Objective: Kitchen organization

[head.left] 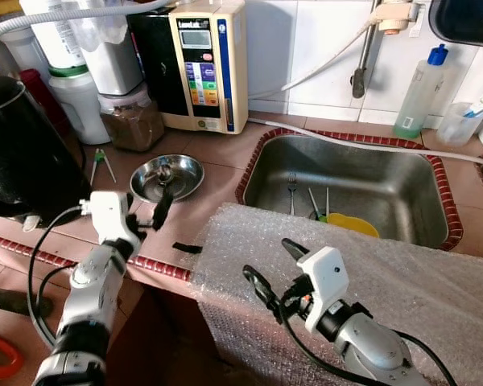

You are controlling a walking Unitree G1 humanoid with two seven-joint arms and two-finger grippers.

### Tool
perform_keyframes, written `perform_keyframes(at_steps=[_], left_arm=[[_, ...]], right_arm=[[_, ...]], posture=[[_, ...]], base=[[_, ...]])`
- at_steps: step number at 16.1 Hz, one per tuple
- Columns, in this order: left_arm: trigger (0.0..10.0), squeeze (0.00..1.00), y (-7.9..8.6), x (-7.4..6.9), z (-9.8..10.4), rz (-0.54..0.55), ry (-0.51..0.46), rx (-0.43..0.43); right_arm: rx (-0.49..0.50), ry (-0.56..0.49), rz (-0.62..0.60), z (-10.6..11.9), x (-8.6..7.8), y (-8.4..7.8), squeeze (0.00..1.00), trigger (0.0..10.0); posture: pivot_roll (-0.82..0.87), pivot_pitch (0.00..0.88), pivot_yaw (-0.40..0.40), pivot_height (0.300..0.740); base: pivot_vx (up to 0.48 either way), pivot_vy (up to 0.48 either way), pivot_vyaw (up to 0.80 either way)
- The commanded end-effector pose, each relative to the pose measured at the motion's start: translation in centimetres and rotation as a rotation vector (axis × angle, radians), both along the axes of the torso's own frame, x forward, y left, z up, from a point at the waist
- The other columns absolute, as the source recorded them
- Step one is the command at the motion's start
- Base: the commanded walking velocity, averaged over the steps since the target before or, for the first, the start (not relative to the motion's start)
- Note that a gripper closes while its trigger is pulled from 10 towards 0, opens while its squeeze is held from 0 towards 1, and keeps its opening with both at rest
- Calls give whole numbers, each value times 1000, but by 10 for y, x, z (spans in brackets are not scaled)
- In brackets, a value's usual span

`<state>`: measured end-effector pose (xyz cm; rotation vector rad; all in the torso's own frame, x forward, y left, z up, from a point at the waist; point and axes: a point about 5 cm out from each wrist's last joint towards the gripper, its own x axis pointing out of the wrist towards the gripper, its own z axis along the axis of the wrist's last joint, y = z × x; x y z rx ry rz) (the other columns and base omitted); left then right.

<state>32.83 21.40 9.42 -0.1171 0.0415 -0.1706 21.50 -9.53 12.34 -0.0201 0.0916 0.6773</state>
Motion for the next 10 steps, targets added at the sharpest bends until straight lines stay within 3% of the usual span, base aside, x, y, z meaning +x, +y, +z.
perform_keyframes(at_steps=[1, 5, 10], left_arm=[[10000, 0, 4, -2, 6, -5, -18, 40], [10000, 0, 2, 0, 13, -13, -44, 52], [10000, 0, -4, 2, 20, -40, -74, 56]], right_arm=[[5, 38, 56, -1, -5, 0, 1000, 10000], [-50, 70, 83, -10, -16, -15, 1000, 10000], [-85, 50, 60, -8, -14, -21, 1000, 10000]], posture=[[67, 0, 81, 740], [61, 0, 73, 740], [54, 0, 74, 740]], base=[[0, 0, 0], [0, 0, 0], [0, 0, 0]])
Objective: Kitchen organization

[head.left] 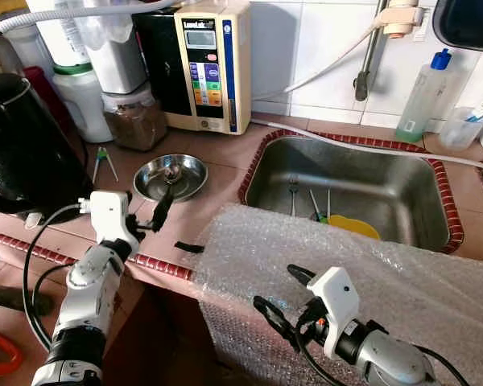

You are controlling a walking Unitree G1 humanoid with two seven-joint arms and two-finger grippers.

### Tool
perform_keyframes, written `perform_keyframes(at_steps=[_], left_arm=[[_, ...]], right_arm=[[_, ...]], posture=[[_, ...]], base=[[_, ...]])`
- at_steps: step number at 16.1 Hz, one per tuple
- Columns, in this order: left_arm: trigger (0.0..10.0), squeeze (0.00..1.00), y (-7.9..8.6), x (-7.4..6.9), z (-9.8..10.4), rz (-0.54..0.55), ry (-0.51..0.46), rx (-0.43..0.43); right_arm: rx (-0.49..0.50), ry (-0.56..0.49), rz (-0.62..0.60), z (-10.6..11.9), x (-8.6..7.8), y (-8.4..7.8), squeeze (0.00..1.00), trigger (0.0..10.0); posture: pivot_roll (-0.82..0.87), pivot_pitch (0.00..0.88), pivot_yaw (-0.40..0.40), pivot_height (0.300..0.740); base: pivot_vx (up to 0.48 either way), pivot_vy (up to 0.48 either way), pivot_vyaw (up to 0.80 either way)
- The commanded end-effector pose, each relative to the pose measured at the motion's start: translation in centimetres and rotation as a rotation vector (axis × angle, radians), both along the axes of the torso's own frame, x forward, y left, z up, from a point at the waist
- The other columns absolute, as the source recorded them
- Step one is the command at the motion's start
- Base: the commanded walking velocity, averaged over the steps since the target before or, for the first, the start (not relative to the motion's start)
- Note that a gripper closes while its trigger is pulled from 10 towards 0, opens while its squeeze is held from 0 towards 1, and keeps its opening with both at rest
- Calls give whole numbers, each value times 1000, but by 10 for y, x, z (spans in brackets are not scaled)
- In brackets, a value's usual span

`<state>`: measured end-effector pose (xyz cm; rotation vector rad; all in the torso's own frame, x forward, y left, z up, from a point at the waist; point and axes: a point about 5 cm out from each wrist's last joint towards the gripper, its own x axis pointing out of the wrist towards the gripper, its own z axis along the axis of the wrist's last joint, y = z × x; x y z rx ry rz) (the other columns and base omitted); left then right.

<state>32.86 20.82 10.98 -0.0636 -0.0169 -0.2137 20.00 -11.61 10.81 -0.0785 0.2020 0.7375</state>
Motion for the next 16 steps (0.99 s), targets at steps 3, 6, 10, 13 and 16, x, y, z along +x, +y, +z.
perform_keyframes(at_steps=[3, 6, 10, 13, 16], left_arm=[[10000, 0, -4, -2, 0, -75, 5, 40], [10000, 0, -14, 0, -7, -93, 51, -1], [10000, 0, -17, 0, -16, -67, 79, -37], [10000, 0, -26, 3, -16, -94, 74, -30], [2353, 0, -26, 7, -16, -81, 67, -34]], right_arm=[[1, -73, -19, 12, 6, 1, 1000, 10000], [-1, -81, -16, 14, 8, 2, 1000, 10000], [-3, -94, -20, 16, 8, 3, 1000, 10000], [-7, -104, -24, 17, 10, 3, 1000, 10000], [-5, -116, -30, 19, 11, 4, 1000, 10000]], posture=[[58, 0, 70, 740], [55, 0, 71, 740], [42, 0, 75, 740], [37, 0, 76, 740], [29, 0, 76, 740]], base=[[0, 0, 0], [0, 0, 0], [0, 0, 0], [0, 0, 0], [0, 0, 0]])
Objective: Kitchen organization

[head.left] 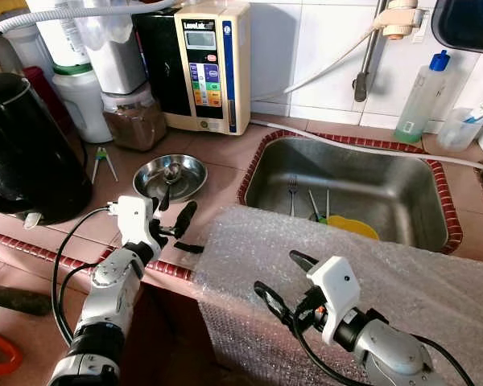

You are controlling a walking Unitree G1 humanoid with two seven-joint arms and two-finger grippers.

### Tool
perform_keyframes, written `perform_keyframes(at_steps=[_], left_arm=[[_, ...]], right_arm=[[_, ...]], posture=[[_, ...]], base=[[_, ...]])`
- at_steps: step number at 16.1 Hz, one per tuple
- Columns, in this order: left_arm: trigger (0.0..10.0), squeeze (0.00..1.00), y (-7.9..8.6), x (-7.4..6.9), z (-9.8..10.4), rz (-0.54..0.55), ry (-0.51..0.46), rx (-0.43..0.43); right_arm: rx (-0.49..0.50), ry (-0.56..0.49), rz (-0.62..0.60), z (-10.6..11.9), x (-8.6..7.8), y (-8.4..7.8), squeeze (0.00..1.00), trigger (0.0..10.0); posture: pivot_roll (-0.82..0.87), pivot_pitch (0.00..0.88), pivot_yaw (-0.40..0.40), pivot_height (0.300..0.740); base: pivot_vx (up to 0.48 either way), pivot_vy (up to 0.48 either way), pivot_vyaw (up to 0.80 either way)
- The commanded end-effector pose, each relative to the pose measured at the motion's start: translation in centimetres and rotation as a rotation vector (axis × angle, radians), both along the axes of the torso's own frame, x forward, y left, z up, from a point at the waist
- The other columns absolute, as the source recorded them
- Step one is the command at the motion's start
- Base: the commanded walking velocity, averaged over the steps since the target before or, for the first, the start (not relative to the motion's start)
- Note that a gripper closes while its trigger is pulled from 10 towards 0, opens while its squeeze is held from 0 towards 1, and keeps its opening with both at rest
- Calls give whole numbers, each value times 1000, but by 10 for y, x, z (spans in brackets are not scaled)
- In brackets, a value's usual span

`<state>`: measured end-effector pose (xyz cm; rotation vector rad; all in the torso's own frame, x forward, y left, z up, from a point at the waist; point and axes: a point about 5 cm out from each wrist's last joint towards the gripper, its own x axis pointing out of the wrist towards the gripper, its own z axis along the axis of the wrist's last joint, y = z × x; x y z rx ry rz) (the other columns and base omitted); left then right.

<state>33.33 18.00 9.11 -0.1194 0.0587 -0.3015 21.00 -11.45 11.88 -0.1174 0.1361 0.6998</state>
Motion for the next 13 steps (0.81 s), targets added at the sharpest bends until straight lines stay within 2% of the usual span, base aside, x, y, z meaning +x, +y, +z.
perform_keyframes(at_steps=[1, 13], left_arm=[[0, 0, 3, 4, 4, 18, -8, 2], [0, 0, 4, 8, 3, 3, -12, 9]], right_arm=[[7, -42, 1, 9, 1, 2, 1000, 10000], [9, -52, -3, 9, 3, 3, 1000, 10000]], posture=[[26, 0, 78, 740], [31, 0, 91, 740]], base=[[0, 0, 0], [0, 0, 0]])
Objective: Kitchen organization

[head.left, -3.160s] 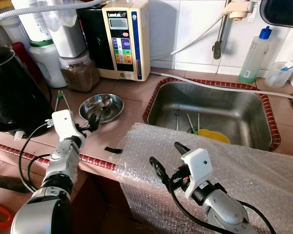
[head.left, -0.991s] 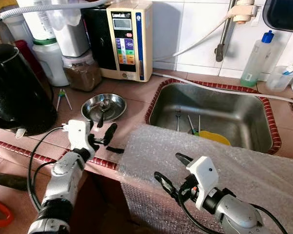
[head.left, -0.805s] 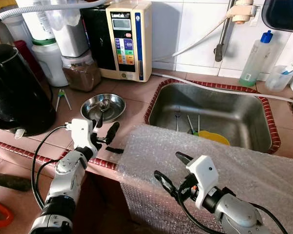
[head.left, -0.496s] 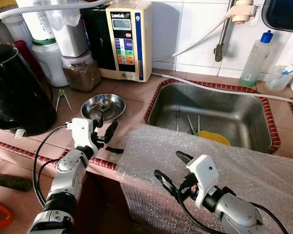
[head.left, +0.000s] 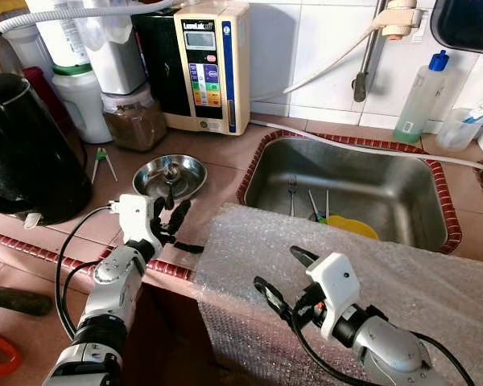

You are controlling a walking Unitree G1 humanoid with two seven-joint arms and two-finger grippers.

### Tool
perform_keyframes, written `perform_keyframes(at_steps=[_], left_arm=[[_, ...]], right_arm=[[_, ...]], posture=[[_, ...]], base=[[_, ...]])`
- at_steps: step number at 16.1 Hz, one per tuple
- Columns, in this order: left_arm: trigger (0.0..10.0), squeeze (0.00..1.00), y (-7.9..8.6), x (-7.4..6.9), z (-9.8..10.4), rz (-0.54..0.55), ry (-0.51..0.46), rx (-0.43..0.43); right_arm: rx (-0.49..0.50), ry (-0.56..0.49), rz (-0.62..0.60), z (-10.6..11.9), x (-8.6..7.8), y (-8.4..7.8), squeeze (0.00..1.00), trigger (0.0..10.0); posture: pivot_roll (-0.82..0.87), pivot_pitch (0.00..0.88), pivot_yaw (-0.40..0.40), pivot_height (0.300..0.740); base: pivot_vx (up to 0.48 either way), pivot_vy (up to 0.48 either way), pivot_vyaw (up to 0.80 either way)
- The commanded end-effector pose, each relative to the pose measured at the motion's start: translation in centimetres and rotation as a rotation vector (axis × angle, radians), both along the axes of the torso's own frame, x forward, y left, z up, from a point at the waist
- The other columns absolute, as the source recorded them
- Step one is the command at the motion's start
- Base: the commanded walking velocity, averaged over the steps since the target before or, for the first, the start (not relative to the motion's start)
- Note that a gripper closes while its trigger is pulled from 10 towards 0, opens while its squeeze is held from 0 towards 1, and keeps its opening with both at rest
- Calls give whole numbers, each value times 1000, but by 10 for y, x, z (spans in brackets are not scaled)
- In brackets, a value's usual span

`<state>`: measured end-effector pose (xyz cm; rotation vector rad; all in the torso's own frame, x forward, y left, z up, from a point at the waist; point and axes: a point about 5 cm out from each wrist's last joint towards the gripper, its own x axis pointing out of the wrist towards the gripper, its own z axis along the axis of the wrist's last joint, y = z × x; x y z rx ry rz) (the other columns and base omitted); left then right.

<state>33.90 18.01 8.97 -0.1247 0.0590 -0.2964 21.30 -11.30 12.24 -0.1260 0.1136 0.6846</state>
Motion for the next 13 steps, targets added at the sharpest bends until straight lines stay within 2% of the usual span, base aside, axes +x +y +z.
perform_keyframes(at_steps=[1, 13], left_arm=[[0, 0, 4, 3, 5, -5, -14, 13], [0, 0, 4, 0, 2, -17, -9, 11]], right_arm=[[11, -28, 9, 6, 0, 2, 1000, 10000], [13, -26, 10, 5, 1, 5, 1000, 10000]], posture=[[31, 0, 92, 740], [37, 0, 94, 740]], base=[[0, 0, 0], [0, 0, 0]])
